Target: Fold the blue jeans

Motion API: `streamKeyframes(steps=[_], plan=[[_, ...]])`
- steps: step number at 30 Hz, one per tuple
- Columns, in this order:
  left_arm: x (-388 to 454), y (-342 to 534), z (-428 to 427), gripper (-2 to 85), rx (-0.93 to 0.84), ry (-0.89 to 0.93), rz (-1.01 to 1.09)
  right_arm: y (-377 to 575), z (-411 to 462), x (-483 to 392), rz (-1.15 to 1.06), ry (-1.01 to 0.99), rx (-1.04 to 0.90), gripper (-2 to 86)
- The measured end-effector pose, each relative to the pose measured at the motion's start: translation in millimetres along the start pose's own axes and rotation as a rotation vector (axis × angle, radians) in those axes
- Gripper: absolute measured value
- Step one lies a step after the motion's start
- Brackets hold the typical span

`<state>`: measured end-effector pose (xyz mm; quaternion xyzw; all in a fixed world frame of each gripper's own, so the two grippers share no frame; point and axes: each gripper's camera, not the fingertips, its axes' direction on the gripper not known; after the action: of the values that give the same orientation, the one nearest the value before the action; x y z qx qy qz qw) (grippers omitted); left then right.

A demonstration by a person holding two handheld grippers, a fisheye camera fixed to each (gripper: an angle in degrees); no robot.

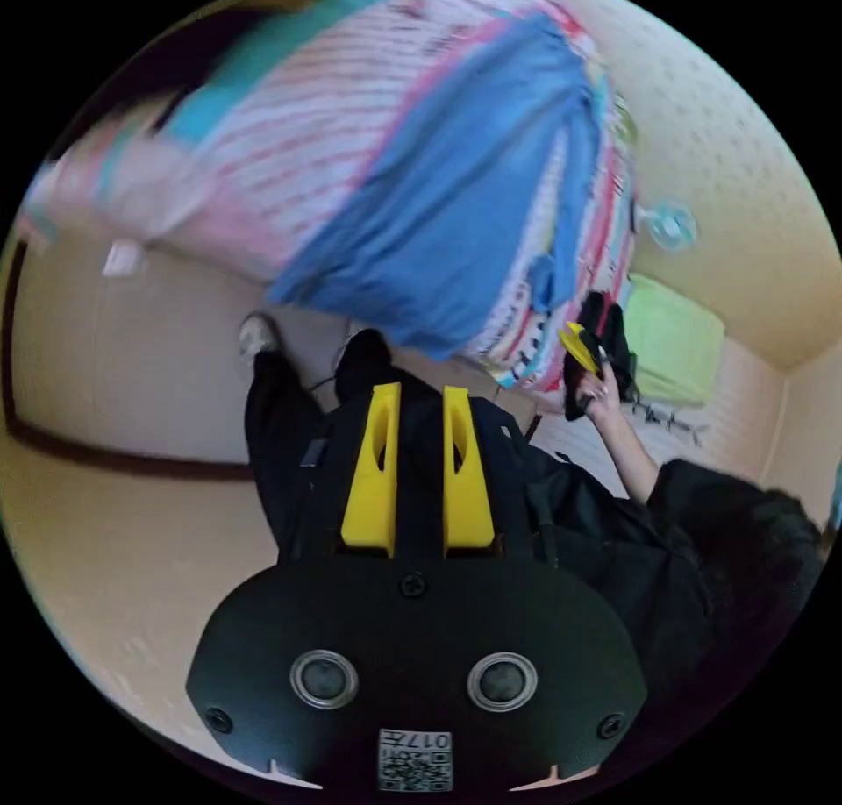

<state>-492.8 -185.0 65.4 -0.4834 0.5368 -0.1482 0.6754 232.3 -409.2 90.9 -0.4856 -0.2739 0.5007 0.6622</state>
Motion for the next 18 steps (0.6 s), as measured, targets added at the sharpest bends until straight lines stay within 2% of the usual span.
streamKeyframes(steps=[3, 6, 8, 10, 12, 14, 15, 16, 18], plan=[[80, -74, 48, 14.2, -0.113, 0.021, 0.309, -23, 28, 13, 0.064, -0.089, -0.070, 9.4], [138, -143, 99, 15.1, -0.194, -0.082, 0.487, -34, 33, 20, 0.126, -0.017, -0.128, 6.8], [156, -176, 139, 15.0, -0.276, -0.140, 0.537, -36, 24, 29, 0.075, -0.141, -0.178, 4.3], [155, -200, 201, 13.5, -0.493, -0.187, 0.515, -31, 11, 35, 0.005, -0.243, -0.216, 3.4], [152, -199, 228, 7.6, -0.636, -0.170, 0.488, -21, -9, 39, -0.074, -0.319, -0.260, 2.9], [153, -188, 235, 0.7, -0.727, -0.075, 0.479, 1, -39, 44, -0.209, -0.398, -0.320, 2.5], [153, -177, 228, 0.0, -0.730, 0.066, 0.469, 8, -47, 45, -0.255, -0.415, -0.335, 2.4], [150, -167, 217, -0.4, -0.694, 0.228, 0.448, 22, -61, 50, -0.332, -0.432, -0.363, 2.3], [129, -153, 201, -0.6, -0.581, 0.371, 0.334, 42, -75, 69, -0.398, -0.350, -0.360, 2.2]])
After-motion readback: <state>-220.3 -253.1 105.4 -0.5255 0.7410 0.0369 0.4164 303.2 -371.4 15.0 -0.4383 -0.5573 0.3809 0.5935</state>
